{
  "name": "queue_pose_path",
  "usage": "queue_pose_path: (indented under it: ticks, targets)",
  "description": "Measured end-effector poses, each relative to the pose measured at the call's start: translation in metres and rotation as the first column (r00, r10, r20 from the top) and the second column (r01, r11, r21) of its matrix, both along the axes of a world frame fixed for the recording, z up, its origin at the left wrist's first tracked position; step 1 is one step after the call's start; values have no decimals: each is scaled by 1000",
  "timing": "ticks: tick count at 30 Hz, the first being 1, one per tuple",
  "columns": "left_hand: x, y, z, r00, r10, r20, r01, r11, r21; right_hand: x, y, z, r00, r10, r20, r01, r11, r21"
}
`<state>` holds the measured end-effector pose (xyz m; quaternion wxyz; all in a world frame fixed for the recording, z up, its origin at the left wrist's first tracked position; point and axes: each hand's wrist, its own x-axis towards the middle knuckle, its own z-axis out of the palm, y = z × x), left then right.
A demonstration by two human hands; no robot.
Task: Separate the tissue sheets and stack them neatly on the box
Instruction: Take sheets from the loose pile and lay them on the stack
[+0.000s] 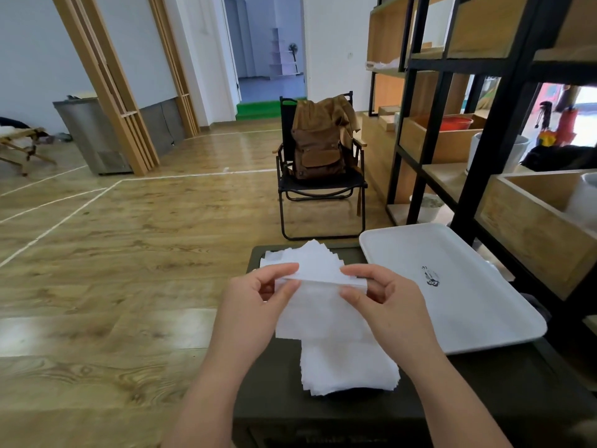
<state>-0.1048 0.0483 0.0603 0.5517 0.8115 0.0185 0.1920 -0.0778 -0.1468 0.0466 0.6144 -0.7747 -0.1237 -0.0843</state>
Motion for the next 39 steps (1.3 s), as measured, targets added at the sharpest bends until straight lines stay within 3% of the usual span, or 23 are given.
queue_pose_path:
  ticks: [5, 9, 11, 13, 15, 17, 25, 36, 39]
  targets:
    - [-8, -6, 0, 999, 36, 18, -38, 989, 140, -6, -7, -5, 996, -73, -50, 71, 997, -42]
    - [-10, -11, 1, 995, 55, 81, -75, 960, 270, -11, -13, -4, 985, -168, 44, 172, 978, -122]
    - [-9, -13, 3, 996, 34, 84, -51, 977, 207, -12, -16, -2, 975, -196, 105, 207, 973, -106]
    - [-8, -17, 3, 998, -34, 50, 32, 999, 41, -13, -17, 0, 970, -197, 144, 208, 976, -65]
    - [-8, -23, -1, 996, -92, 13, 92, 989, -118, -14, -17, 0, 973, -182, 142, 184, 983, -5]
    - [-8, -30, -10, 998, -63, -2, 62, 986, -156, -13, -15, -5, 974, -198, 105, 196, 980, 31]
    - [4, -46, -64, 976, 139, -165, -133, 990, 45, 5, -15, -46, 939, -319, -125, 276, 920, -277]
    - [9, -34, -89, 887, 222, -405, -125, 960, 251, 14, -20, -72, 909, -363, -203, 214, 827, -520]
    - [21, -24, -79, 910, 208, -360, -115, 958, 263, 14, -21, -66, 917, -364, -165, 228, 815, -533]
